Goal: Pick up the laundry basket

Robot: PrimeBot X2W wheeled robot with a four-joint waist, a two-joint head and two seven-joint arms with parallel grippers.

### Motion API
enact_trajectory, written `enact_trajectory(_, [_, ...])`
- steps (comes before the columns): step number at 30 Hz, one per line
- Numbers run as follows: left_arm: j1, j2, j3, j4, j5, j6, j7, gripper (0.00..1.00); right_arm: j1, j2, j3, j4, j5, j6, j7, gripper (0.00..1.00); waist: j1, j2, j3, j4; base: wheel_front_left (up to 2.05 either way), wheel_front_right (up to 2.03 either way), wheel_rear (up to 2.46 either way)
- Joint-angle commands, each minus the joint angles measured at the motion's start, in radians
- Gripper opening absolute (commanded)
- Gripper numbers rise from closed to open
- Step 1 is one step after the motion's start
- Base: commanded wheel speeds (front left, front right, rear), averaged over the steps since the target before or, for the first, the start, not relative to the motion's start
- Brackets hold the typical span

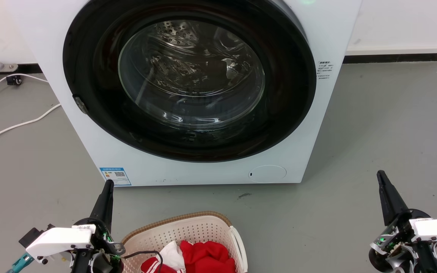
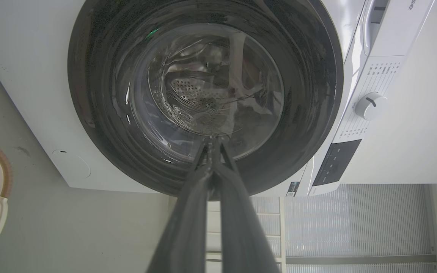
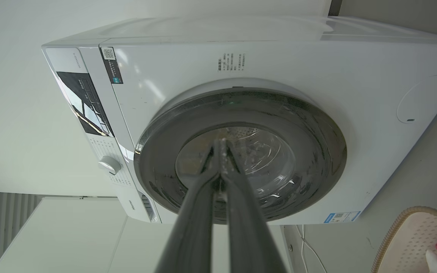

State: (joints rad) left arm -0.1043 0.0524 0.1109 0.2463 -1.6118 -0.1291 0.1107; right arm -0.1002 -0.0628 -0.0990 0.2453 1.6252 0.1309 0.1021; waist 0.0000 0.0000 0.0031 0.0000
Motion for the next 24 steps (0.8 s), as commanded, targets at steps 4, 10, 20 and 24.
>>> enact_trajectory(4, [-0.01,-0.001,0.004,0.001,0.005,-0.003,0.002,0.0,-0.015,0.004,-0.003,0.001,-0.007,0.0,0.003,0.0,0.0,0.0,0.0,0.0,0.0,0.0,0.0])
enact_trajectory(10, [-0.01,-0.001,0.004,0.001,0.005,-0.003,0.002,0.0,-0.015,0.005,-0.004,0.001,-0.006,0.0,0.004,0.0,0.0,0.0,0.0,0.0,0.0,0.0,0.0])
enact_trajectory(20, [-0.01,-0.001,0.004,0.001,0.006,-0.003,0.003,0.0,-0.015,0.006,-0.006,0.001,-0.008,0.0,0.004,0.0,0.0,0.0,0.0,0.0,0.0,0.0,0.0])
enact_trajectory(24, [0.004,-0.001,-0.011,0.001,0.0,0.0,-0.009,1.0,0.005,0.003,0.0,-0.002,-0.006,0.0,-0.004,1.0,0.0,0.0,0.0,0.0,0.0,0.0,0.0])
